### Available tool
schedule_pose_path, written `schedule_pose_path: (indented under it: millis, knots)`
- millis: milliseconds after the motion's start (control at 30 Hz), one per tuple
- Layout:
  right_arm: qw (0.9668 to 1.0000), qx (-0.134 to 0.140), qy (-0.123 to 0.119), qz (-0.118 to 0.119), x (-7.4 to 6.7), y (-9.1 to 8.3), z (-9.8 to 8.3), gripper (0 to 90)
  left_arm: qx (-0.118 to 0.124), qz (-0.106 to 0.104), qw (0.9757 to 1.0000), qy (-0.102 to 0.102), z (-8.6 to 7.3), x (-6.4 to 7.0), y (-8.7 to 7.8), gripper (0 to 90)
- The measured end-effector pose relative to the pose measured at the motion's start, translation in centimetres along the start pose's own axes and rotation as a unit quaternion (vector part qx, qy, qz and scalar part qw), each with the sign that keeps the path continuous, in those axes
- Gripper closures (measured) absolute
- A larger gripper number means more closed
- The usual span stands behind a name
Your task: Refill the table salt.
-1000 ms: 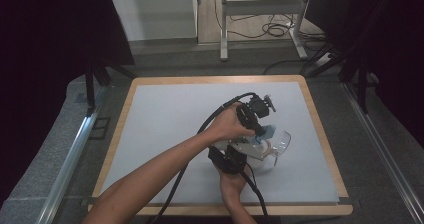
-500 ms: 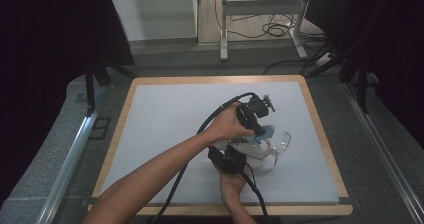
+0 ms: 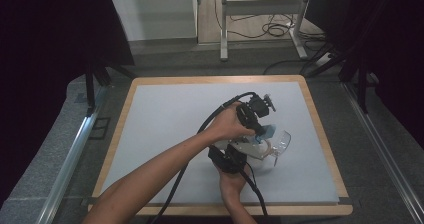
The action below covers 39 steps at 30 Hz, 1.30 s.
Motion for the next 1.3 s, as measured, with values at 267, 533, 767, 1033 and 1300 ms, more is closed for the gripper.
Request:
schedule_pose_path:
  millis: [267, 533, 767, 1033, 1300]
  knots:
    - [1.0, 0.001, -0.002, -0.001, 0.0, 0.0, 0.11, 54.3, 0.001, 0.0, 1.0, -0.001, 0.03, 0.06, -0.11, 90.0]
    - [1.0, 0.004, 0.005, -0.002, -0.04, 0.04, 0.28, 54.4, 0.0, 0.0, 1.0, 0.0, 0.13, 0.1, -0.19, 90.0]
    - [1.0, 0.006, 0.006, 0.0, 0.06, 0.05, 0.3, 54.5, -0.003, 0.0, 1.0, 0.002, 0.17, 0.07, 0.0, 90.0]
    - [0.9999, 0.004, 0.012, -0.001, 0.34, 0.19, -0.11, 54.5, -0.009, -0.003, 1.0, 0.0, 0.15, -0.01, 0.61, 90.0]
    - [0.9999, 0.01, 0.009, -0.005, 0.36, 0.09, -0.01, 54.7, -0.009, -0.006, 0.9999, 0.0, 0.28, 0.08, 0.55, 90.0]
Point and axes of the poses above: each handheld gripper's, and its own axes: y roughly forward along the jaws, z roughly out of its top, x roughly to its right, the point moved 2 cm from there along y, roughly forward along the jaws
